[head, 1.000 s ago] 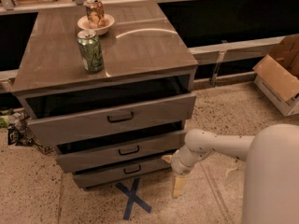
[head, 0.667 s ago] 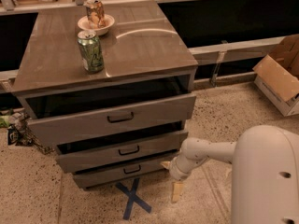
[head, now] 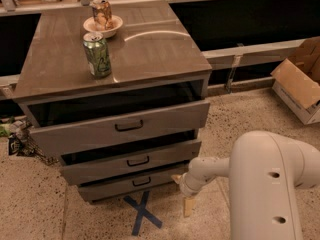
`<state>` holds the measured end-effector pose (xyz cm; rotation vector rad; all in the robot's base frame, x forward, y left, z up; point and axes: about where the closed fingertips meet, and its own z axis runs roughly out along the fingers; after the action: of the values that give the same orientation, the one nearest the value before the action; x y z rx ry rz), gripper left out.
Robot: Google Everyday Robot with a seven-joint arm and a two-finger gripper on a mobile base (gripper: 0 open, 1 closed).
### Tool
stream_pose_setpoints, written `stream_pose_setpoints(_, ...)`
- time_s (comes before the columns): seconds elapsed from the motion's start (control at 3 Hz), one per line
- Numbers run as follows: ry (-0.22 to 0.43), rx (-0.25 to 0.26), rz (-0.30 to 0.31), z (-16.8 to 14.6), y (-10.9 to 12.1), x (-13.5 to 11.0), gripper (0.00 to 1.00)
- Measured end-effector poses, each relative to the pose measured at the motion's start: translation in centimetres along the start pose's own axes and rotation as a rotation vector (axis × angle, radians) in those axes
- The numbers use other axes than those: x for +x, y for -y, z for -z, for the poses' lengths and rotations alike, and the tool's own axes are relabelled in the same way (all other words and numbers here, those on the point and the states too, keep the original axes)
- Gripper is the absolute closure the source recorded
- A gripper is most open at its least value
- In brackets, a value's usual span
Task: Open bottom drawer
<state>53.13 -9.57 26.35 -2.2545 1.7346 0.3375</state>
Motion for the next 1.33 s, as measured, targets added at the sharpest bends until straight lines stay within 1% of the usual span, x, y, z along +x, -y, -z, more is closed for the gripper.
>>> stream_pose_setpoints(0.33, -0.021, 0.041, 0.012, -1.1, 0.9, 1.2, 0.00)
stream_pose_setpoints(0.67, -0.037, 0.109, 0.032, -2.3, 2.3, 2.3, 0.00)
stream_pose_setpoints(1.0, -0.040, 0.120, 0.033, -2.4, 2.5, 2.4, 0.00)
stream_pose_setpoints(1.33, -0.062, 0.171, 0.046, -3.2, 3.7, 3.0, 0.00)
